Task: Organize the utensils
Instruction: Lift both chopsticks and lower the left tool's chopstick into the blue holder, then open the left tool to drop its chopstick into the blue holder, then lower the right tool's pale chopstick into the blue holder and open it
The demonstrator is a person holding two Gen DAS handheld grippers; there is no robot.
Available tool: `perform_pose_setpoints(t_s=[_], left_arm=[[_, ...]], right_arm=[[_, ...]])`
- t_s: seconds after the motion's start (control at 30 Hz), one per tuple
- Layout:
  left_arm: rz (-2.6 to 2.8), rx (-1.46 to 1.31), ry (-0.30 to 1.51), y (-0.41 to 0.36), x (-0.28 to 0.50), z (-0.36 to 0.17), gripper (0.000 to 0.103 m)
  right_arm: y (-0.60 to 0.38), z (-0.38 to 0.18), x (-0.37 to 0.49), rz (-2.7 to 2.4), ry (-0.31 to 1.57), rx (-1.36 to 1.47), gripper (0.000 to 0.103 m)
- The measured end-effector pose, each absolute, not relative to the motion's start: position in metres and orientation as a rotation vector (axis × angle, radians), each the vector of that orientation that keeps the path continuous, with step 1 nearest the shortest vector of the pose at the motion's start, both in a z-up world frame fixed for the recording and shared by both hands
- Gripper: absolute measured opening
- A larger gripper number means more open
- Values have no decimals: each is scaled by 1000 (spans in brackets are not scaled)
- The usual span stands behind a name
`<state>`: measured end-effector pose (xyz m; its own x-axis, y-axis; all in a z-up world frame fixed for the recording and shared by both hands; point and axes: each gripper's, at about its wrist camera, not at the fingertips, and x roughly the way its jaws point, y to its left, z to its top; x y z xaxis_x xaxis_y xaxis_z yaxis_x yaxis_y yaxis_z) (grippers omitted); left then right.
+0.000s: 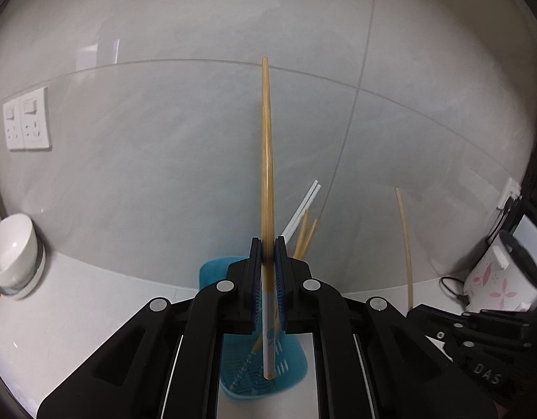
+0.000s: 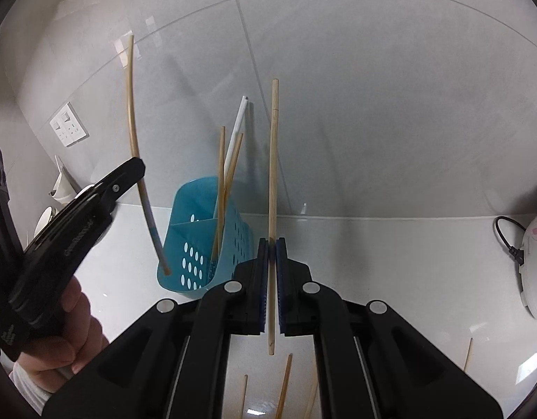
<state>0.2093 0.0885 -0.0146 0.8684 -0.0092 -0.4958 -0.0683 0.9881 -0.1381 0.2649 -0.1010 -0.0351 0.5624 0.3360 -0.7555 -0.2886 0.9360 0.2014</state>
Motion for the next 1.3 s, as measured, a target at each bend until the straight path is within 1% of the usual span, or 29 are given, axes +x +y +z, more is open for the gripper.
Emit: perform_pose_setpoints(t_s=[0.57, 0.87, 0.93, 0.97, 1.0, 1.03, 1.1, 1.13, 1.17, 1.23, 1.27, 1.3], left_arm=[[17, -116, 580, 83, 240, -77, 7], [10, -117, 646, 85, 247, -91, 9], [8, -122, 665, 87, 249, -88, 16], [8, -129, 674, 88, 248, -87, 21], [10, -132, 680, 89, 248, -86, 29], [14, -132, 685, 91, 245, -85, 32], [27, -127, 697, 92, 238, -81, 43], [32, -129, 708, 94, 235, -79, 47], [38, -127, 721, 94, 232, -77, 54], [41, -129, 739, 107, 220, -71, 61], [59, -125, 748, 111, 213, -69, 69], [75, -121, 760, 114, 208, -68, 73]], right_arm=[[-106, -64, 280, 342, 962, 70, 3], [-103, -66, 282, 350, 968, 52, 3], [-101, -64, 281, 355, 963, 45, 3], [-102, -63, 281, 359, 960, 42, 4], [-101, -61, 280, 364, 956, 40, 4], [-101, -59, 280, 368, 951, 40, 4], [-99, -54, 278, 386, 934, 39, 4], [-98, -51, 278, 397, 922, 42, 4], [-98, -48, 277, 407, 914, 46, 4], [-94, -43, 277, 432, 892, 59, 4], [-92, -40, 276, 445, 884, 64, 4], [-90, -38, 276, 456, 875, 68, 4]])
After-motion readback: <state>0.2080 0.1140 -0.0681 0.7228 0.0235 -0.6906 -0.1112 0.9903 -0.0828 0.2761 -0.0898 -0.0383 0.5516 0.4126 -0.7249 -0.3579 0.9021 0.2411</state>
